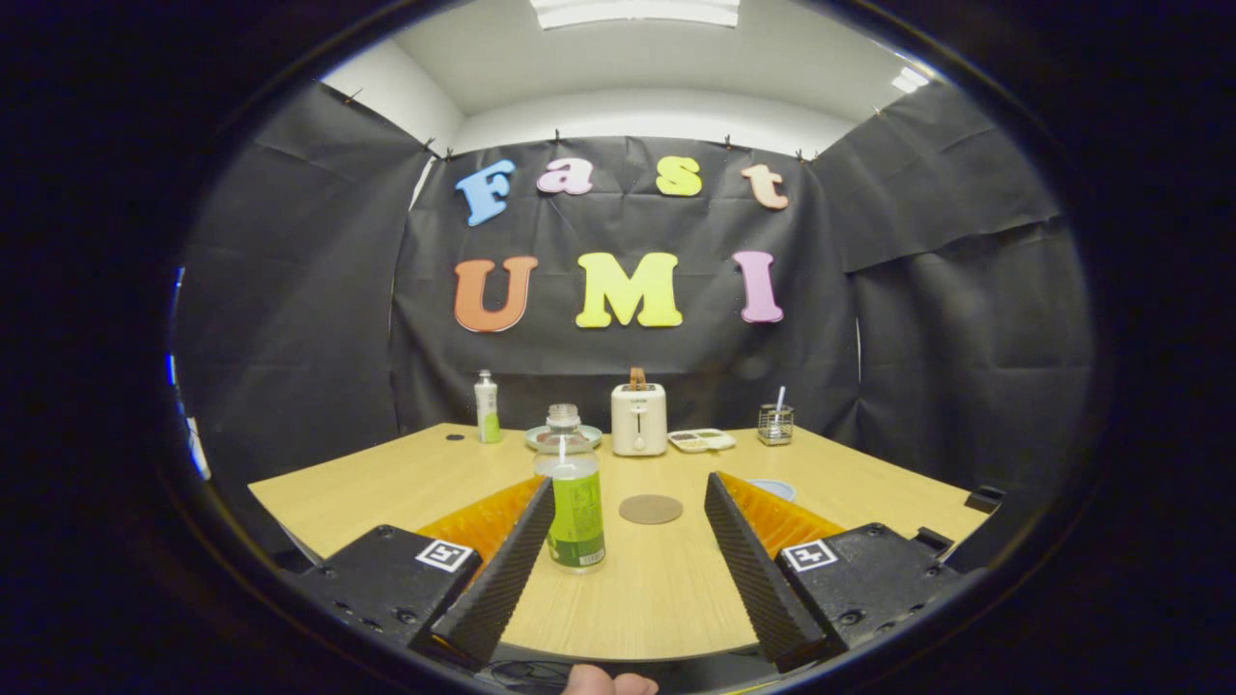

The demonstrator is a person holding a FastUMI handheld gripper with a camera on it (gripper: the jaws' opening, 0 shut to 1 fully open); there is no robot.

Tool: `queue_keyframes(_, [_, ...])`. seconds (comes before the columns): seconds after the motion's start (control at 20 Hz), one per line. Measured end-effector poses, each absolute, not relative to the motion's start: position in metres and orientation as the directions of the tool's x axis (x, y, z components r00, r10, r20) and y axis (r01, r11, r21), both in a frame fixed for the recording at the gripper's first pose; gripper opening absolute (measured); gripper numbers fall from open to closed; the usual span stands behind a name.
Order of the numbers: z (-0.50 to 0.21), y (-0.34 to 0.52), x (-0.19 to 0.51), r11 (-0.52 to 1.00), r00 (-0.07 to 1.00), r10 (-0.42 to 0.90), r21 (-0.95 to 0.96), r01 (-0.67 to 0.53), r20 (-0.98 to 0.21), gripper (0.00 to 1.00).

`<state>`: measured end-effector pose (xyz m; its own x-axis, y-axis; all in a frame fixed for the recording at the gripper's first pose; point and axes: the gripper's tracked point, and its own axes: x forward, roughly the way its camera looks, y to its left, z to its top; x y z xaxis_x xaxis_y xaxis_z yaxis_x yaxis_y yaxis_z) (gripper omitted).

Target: Take the bottle from table, then pour the juice into the cup, finally place the bottle on the coaster

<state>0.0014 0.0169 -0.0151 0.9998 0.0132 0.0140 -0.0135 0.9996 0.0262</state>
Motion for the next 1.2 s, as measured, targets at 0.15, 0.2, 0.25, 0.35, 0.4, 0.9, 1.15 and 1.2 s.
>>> queue_keyframes(0.15, [-0.027, 0.033, 0.013, 0.999, 0.999, 0.031, -0.018, -0.031, -0.015, 1.0])
queue_keyframes(0.2, [-0.028, 0.036, 0.016, 0.999, 0.999, 0.037, -0.028, -0.037, -0.024, 1.0])
queue_keyframes(0.25, [-0.03, 0.041, 0.02, 0.999, 0.999, 0.042, -0.031, -0.043, -0.03, 1.0])
queue_keyframes(0.35, [-0.035, 0.047, 0.031, 0.998, 0.998, 0.042, -0.034, -0.044, -0.046, 1.0])
queue_keyframes(0.4, [-0.037, 0.049, 0.038, 0.999, 0.998, 0.036, -0.039, -0.038, -0.053, 1.0])
queue_keyframes(0.9, [-0.089, 0.069, 0.105, 0.999, 0.974, 0.0, -0.039, -0.009, -0.226, 1.0])
queue_keyframes(1.15, [-0.093, 0.077, 0.125, 0.999, 0.964, -0.013, -0.047, 0.001, -0.266, 1.0])
queue_keyframes(1.2, [-0.093, 0.079, 0.129, 0.999, 0.965, -0.01, -0.043, -0.002, -0.264, 1.0])
